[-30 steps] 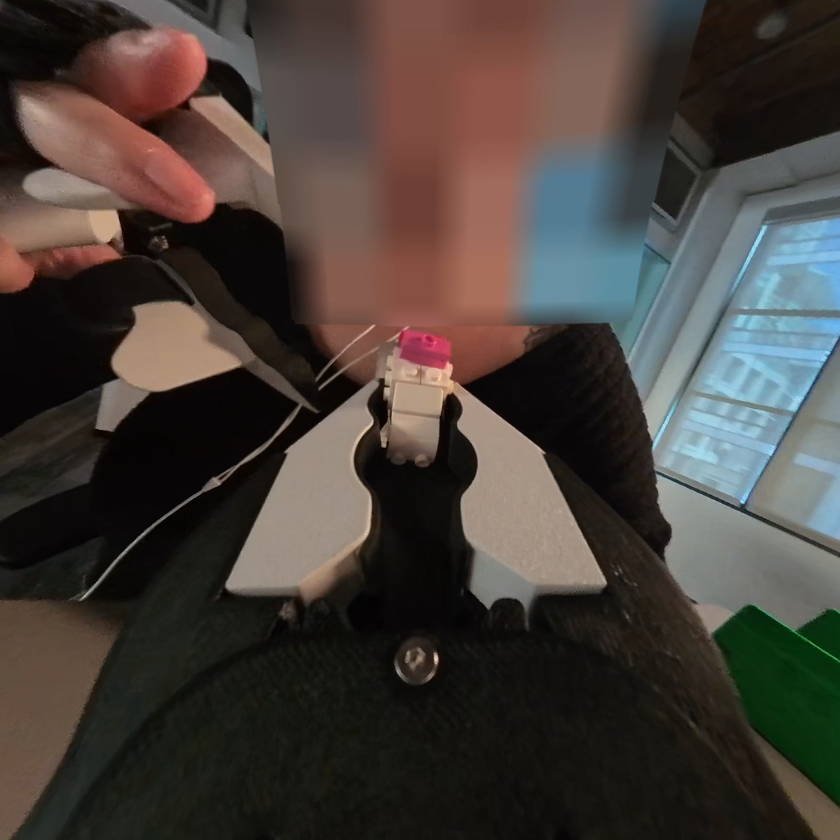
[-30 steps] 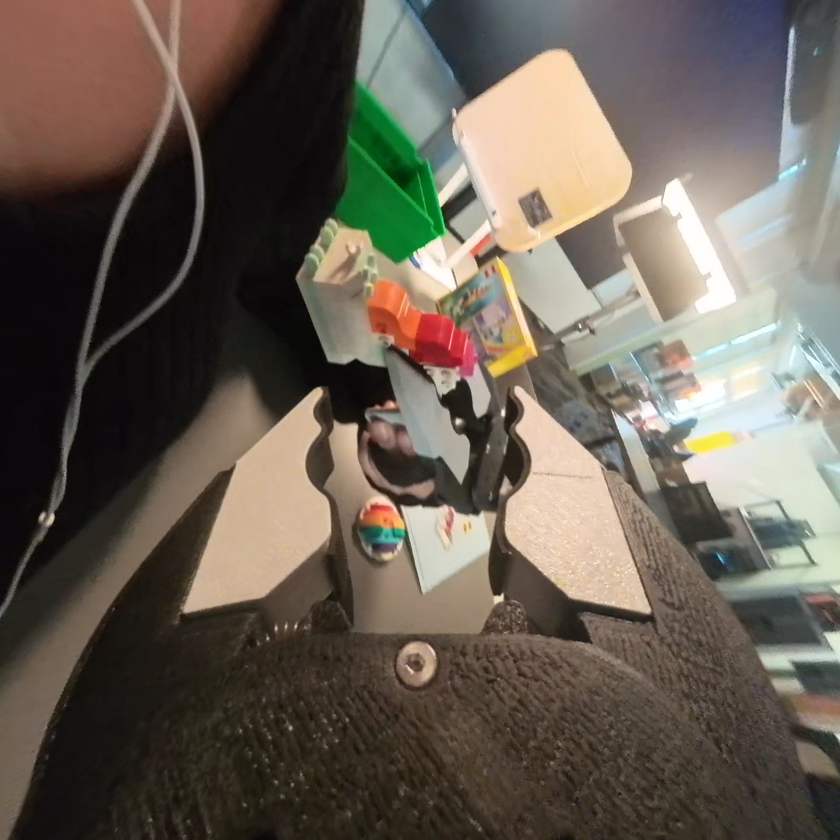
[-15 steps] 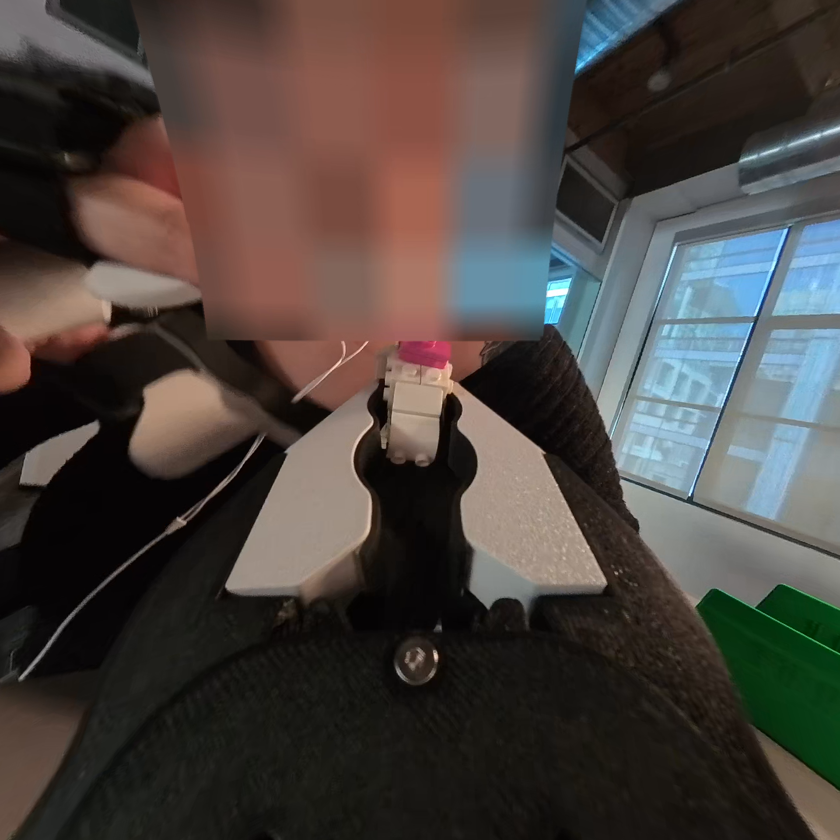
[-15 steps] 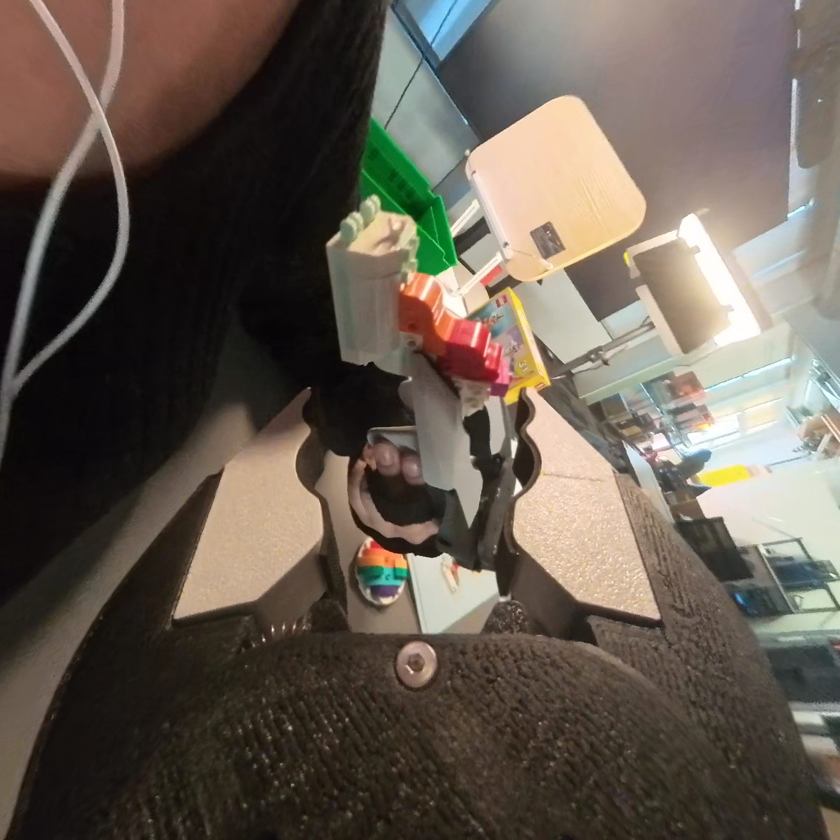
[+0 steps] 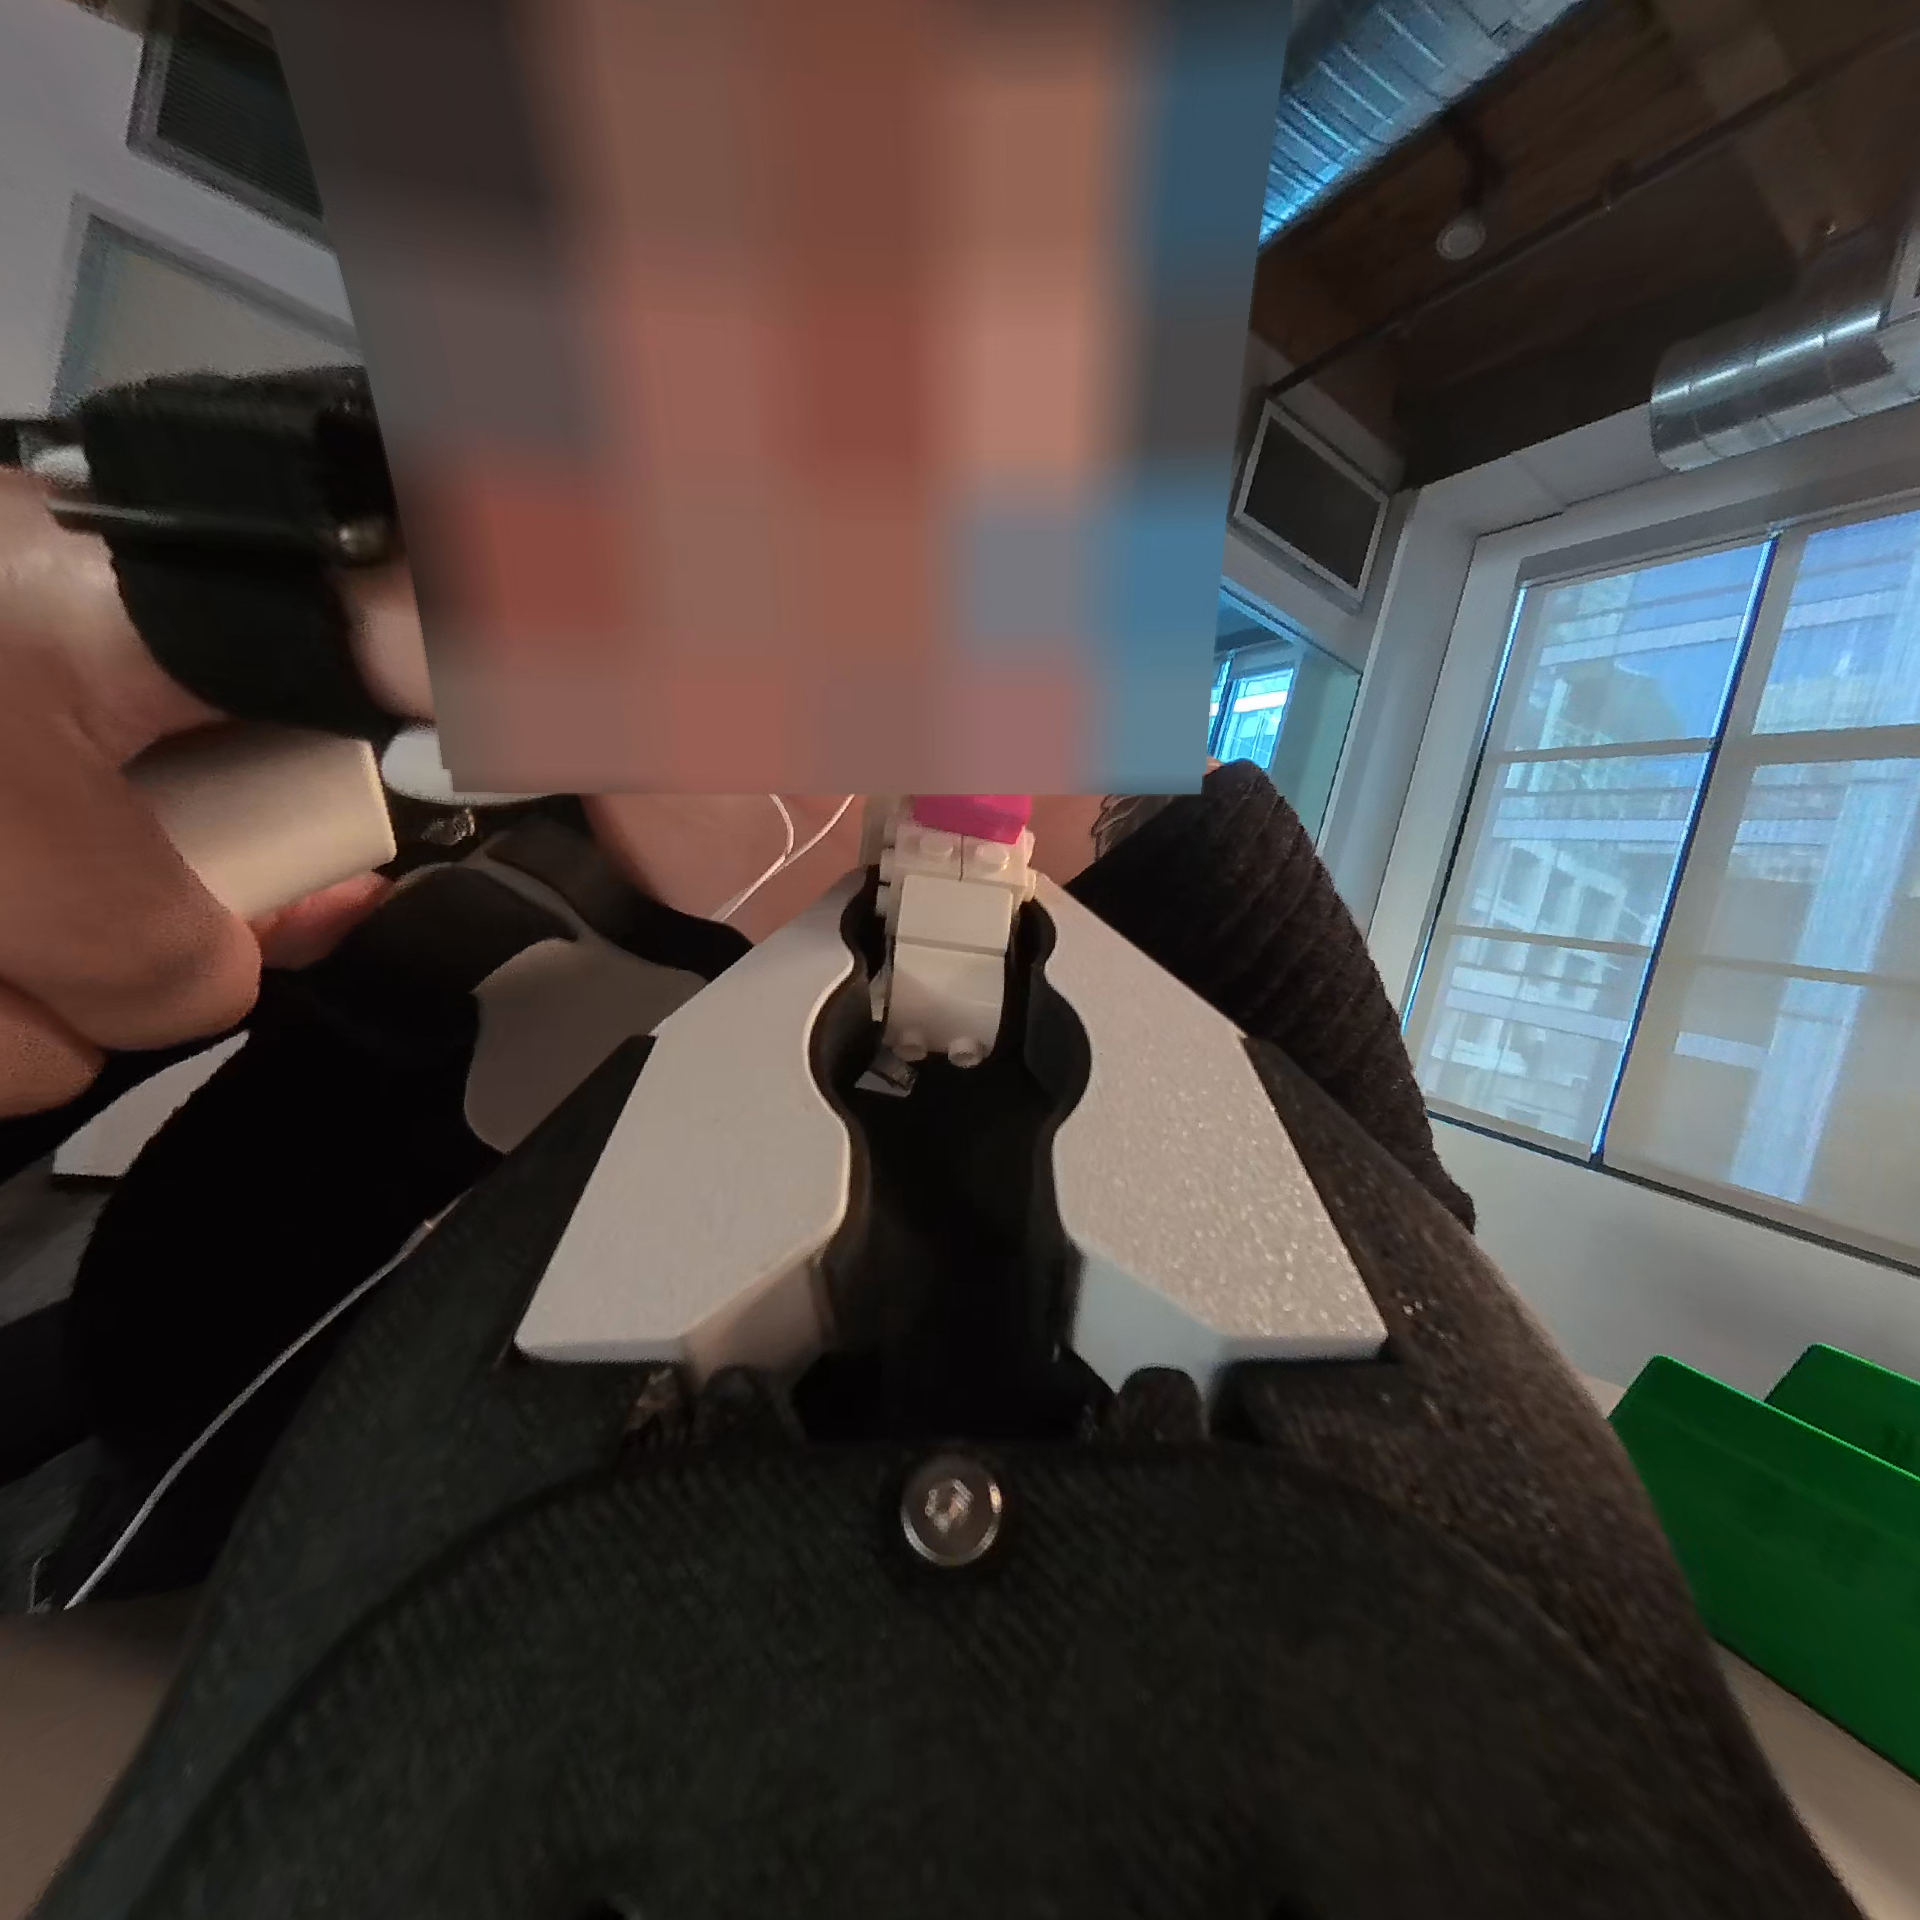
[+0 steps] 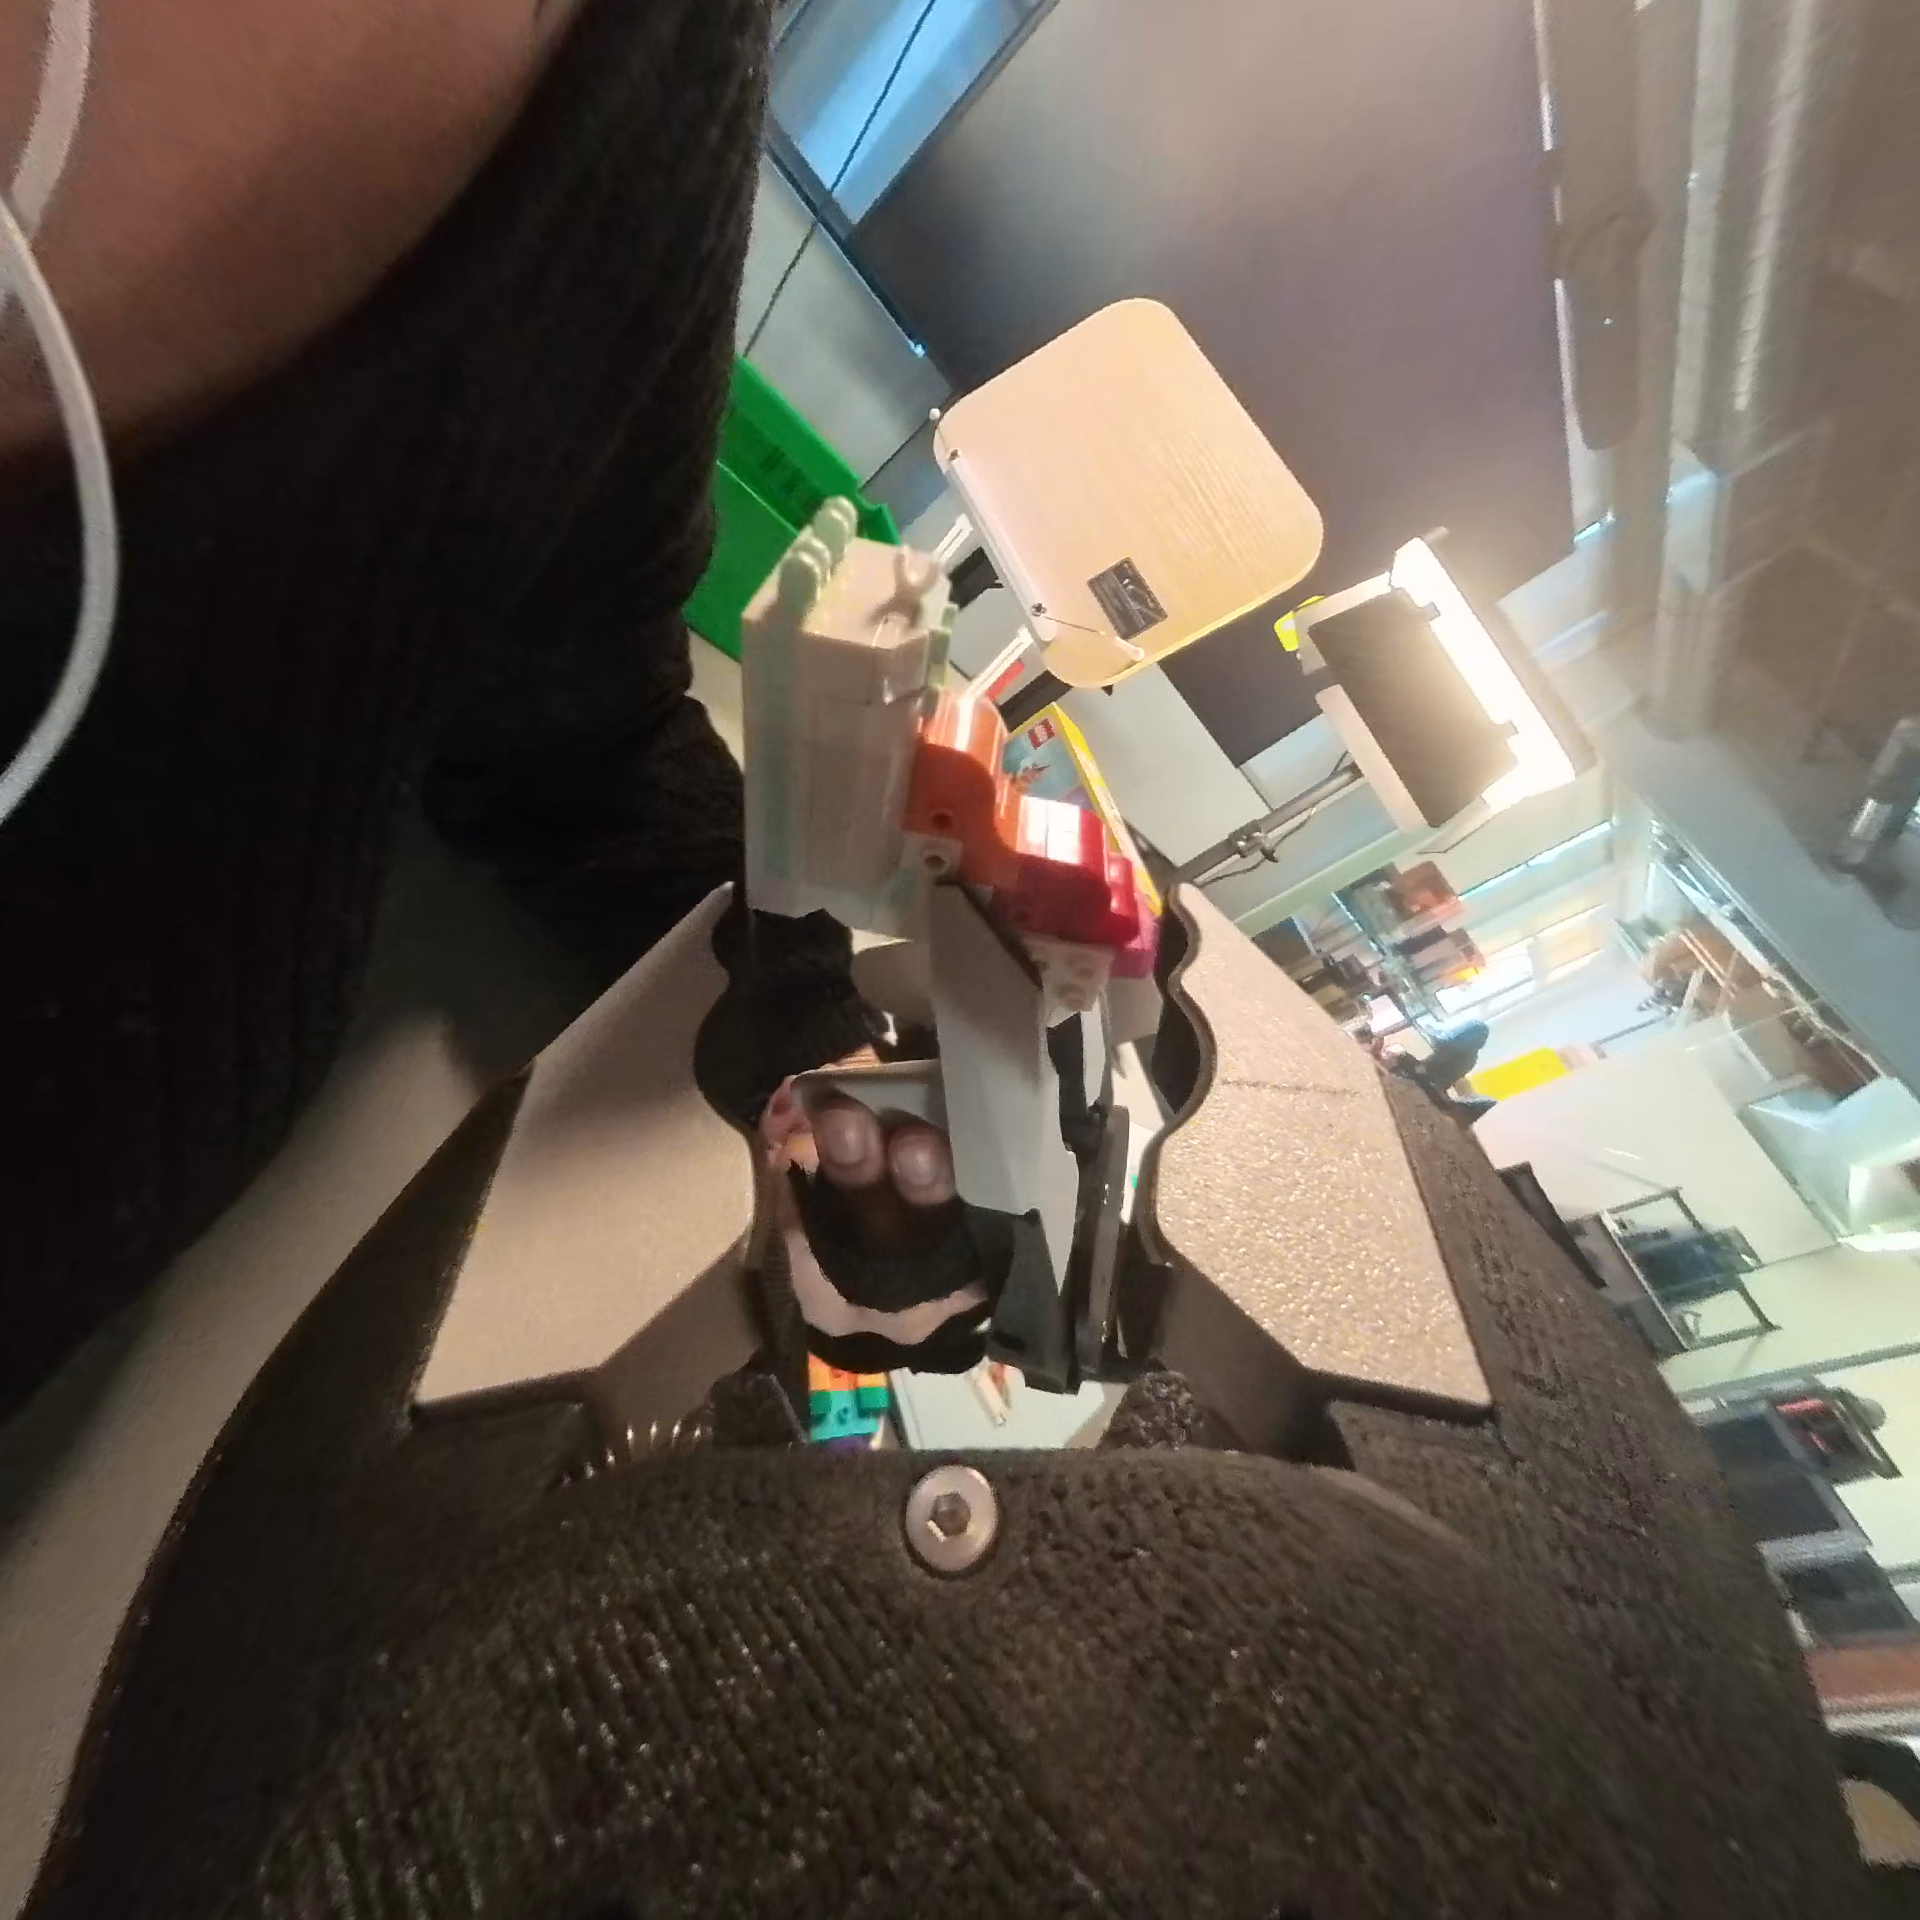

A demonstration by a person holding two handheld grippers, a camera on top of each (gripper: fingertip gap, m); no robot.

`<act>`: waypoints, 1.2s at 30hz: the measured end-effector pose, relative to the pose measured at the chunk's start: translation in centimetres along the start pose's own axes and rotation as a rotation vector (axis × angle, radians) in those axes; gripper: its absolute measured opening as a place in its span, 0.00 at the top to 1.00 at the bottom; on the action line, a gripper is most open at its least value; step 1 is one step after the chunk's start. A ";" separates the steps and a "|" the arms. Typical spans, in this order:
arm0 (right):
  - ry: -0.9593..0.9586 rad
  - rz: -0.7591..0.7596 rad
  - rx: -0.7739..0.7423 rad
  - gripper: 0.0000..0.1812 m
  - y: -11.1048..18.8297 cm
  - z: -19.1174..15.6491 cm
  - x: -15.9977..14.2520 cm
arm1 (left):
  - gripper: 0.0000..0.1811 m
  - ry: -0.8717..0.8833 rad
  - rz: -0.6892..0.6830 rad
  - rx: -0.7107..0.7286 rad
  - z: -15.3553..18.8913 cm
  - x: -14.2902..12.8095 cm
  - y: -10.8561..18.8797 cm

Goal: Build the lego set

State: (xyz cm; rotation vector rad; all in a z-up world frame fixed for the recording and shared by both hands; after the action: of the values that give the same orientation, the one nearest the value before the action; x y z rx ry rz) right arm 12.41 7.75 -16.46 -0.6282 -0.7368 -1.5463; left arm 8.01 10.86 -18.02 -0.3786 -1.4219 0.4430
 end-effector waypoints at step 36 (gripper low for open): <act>-0.163 0.157 0.026 0.58 0.5 -1.1 0.8 | 0.87 0.017 -0.069 -0.028 -0.3 -0.7 -1.5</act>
State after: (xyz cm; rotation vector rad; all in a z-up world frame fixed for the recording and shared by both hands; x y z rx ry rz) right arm 12.84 6.38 -16.55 -0.7808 -0.8087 -1.3510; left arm 8.35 9.28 -17.89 -0.3540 -1.4211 0.3631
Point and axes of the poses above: each gripper's, where its closed fingertips meet, y back along the fingers, x out of its top, z = x × y across the jaws, the point moved 5 cm from there along y, back along the fingers, and after that the axes turned 9 degrees about -y, right-handed, at the moved point
